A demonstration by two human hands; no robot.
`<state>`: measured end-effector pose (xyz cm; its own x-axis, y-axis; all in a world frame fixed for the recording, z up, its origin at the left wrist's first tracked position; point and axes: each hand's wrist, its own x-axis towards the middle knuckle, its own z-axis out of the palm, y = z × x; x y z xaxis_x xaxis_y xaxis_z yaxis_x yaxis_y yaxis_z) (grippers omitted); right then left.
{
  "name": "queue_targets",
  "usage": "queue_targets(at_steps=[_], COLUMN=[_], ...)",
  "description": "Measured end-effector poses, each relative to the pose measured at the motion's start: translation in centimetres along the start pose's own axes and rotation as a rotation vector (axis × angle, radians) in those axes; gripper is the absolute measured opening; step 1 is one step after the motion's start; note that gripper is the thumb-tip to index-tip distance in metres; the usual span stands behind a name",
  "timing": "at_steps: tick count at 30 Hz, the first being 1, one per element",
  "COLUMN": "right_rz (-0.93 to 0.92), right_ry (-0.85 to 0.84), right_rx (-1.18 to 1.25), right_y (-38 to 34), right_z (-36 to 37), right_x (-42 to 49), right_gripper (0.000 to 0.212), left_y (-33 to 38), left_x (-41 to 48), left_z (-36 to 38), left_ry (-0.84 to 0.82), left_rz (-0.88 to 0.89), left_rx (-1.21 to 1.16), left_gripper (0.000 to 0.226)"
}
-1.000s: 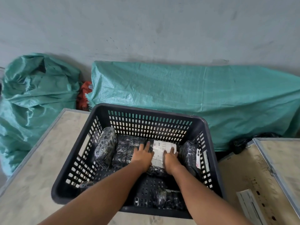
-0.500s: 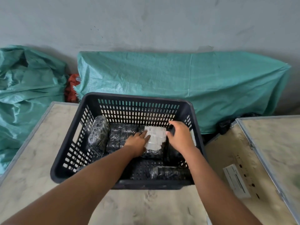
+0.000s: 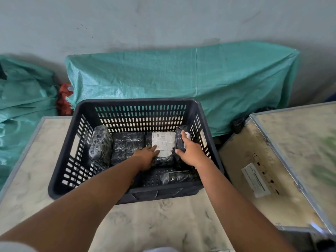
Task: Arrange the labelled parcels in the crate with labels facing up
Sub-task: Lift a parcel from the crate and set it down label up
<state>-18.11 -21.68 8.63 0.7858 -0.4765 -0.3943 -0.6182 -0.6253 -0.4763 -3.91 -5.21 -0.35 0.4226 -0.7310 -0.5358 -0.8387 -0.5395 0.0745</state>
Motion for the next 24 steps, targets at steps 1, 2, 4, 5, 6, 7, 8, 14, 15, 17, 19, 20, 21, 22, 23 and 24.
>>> queue_targets(at_steps=[1, 2, 4, 5, 6, 7, 8, 14, 15, 17, 19, 20, 21, 22, 23, 24], right_rz=[0.006, 0.008, 0.016, 0.022, 0.029, 0.032, 0.033, -0.069, -0.086, -0.094, -0.068, -0.05, -0.036, -0.034, -0.045, -0.065], right_ry=[-0.005, 0.0, 0.018, 0.029, 0.042, 0.059, 0.075, 0.167, 0.196, 0.245, 0.253, 0.249, 0.241, 0.232, 0.22, 0.202], right_rx=[0.041, 0.072, 0.12, 0.15, 0.185, 0.212, 0.227, 0.198, 0.208, 0.293, 0.479, 0.594, 0.705, 0.792, 0.855, 0.911], right_y=[-0.1, -0.2, -0.2, -0.1, 0.0, 0.1, 0.2, -0.1, -0.3, -0.8, -1.8, -2.5, -3.2, -3.9, -4.6, -5.1], right_z=[0.1, 0.2, 0.2, 0.1, -0.1, -0.2, -0.4, -2.4, -3.1, -4.4, -5.8, -6.4, -7.0, -7.5, -8.0, -8.3], right_x=[0.0, 0.2, 0.3, 0.3, 0.4, 0.4, 0.4, 0.2, 0.3, 0.4, 0.6, 0.6, 0.6, 0.6, 0.5, 0.5], right_gripper=[0.09, 0.088, 0.085, 0.084, 0.083, 0.081, 0.08, 0.075, 0.074, 0.075, 0.075, 0.074, 0.073, 0.071, 0.07, 0.067], left_y=[-0.1, -0.2, -0.4, -0.5, -0.6, -0.6, -0.6, 0.5, 0.8, 1.8, 3.2, 3.8, 4.4, 4.6, 4.6, 4.4], left_x=[-0.1, -0.2, -0.3, -0.4, -0.4, -0.5, -0.6, -2.9, -3.5, -4.7, -6.0, -6.4, -6.8, -7.1, -7.4, -7.6], left_z=[0.0, 0.0, -0.1, -0.2, -0.4, -0.7, -1.0, -3.8, -4.5, -5.6, -6.4, -6.7, -6.9, -7.1, -7.5, -7.9], left_ry=[0.0, 0.003, 0.017, 0.028, 0.036, 0.039, 0.039, 0.155, 0.214, 0.31, 0.387, 0.445, 0.519, 0.614, 0.721, 0.815], left_rz=[0.005, 0.01, 0.022, 0.028, 0.028, 0.022, 0.013, 0.078, 0.112, 0.191, 0.255, 0.269, 0.271, 0.269, 0.271, 0.275], left_rx=[-0.019, -0.041, -0.099, -0.141, -0.194, -0.258, -0.321, -0.588, -0.627, -0.738, -0.835, -0.851, -0.846, -0.824, -0.798, -0.792], left_gripper=[0.075, 0.075, 0.076, 0.076, 0.077, 0.076, 0.075, 0.079, 0.084, 0.098, 0.115, 0.121, 0.126, 0.127, 0.124, 0.121])
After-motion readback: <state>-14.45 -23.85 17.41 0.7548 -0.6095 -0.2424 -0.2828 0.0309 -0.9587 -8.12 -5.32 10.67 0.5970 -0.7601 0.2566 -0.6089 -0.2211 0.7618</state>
